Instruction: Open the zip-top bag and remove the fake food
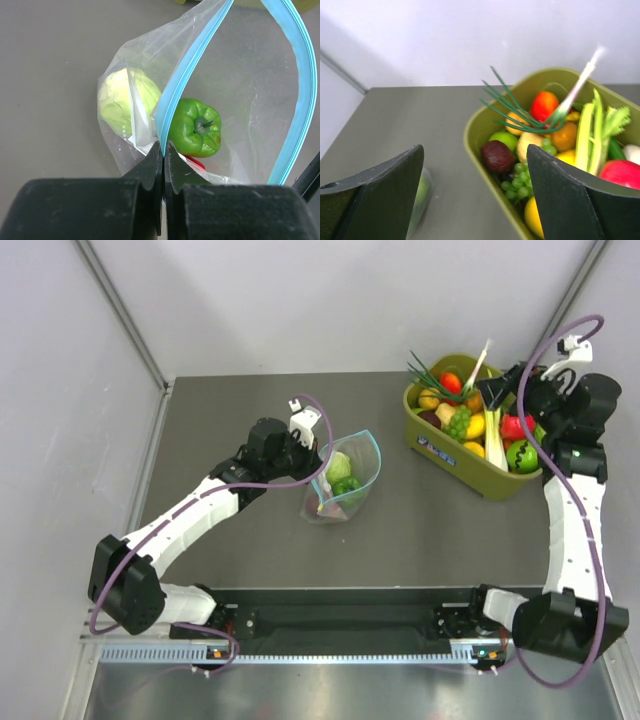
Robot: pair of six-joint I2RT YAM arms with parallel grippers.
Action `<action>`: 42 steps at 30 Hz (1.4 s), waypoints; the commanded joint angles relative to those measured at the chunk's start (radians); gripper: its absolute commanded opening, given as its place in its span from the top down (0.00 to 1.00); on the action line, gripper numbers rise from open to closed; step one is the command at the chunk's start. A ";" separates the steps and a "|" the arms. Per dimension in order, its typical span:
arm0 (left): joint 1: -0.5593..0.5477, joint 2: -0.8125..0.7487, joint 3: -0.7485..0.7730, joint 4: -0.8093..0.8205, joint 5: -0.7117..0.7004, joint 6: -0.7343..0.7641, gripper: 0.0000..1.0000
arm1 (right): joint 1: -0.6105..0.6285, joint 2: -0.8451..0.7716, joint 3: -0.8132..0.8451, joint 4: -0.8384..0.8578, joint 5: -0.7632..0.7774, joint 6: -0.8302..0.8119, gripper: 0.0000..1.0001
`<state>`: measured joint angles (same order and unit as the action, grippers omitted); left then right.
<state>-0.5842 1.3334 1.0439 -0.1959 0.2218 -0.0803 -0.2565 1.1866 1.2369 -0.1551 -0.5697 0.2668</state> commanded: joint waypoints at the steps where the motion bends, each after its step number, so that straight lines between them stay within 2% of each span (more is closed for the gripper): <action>1: -0.002 -0.016 0.036 0.016 0.017 0.002 1.00 | 0.061 -0.073 -0.017 -0.043 -0.058 -0.037 0.17; 5: -0.003 -0.014 0.036 0.016 0.016 0.002 1.00 | 0.232 -0.104 -0.020 -0.089 -0.045 -0.070 0.19; 6: -0.003 -0.014 0.036 0.016 0.016 0.002 1.00 | 0.328 -0.102 -0.025 -0.089 -0.050 -0.072 0.19; 8: -0.006 -0.013 0.036 0.016 0.016 0.002 1.00 | 0.408 -0.093 -0.036 -0.072 -0.067 -0.058 0.21; 12: -0.005 -0.010 0.036 0.016 0.014 0.004 1.00 | 0.627 -0.029 -0.056 -0.046 -0.065 -0.051 0.25; 15: -0.005 -0.008 0.036 0.016 0.016 0.002 1.00 | 0.730 0.037 -0.051 -0.044 -0.036 -0.067 0.28; 20: -0.008 -0.013 0.036 0.016 0.014 0.005 1.00 | 0.816 0.146 -0.022 -0.056 -0.013 -0.078 0.35; 29: -0.008 -0.016 0.038 0.016 0.022 0.002 1.00 | 0.887 0.310 0.038 -0.168 0.200 -0.104 0.42; 33: -0.009 -0.014 0.038 0.018 0.025 0.002 1.00 | 0.931 0.347 0.056 -0.256 0.310 -0.130 0.45; 42: -0.012 -0.014 0.038 0.018 0.028 -0.001 1.00 | 0.970 0.352 0.024 -0.349 0.373 -0.129 0.54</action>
<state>-0.5919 1.3334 1.0439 -0.1959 0.2317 -0.0807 0.6872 1.5391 1.2438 -0.4522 -0.2485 0.1516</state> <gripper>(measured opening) 0.018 0.465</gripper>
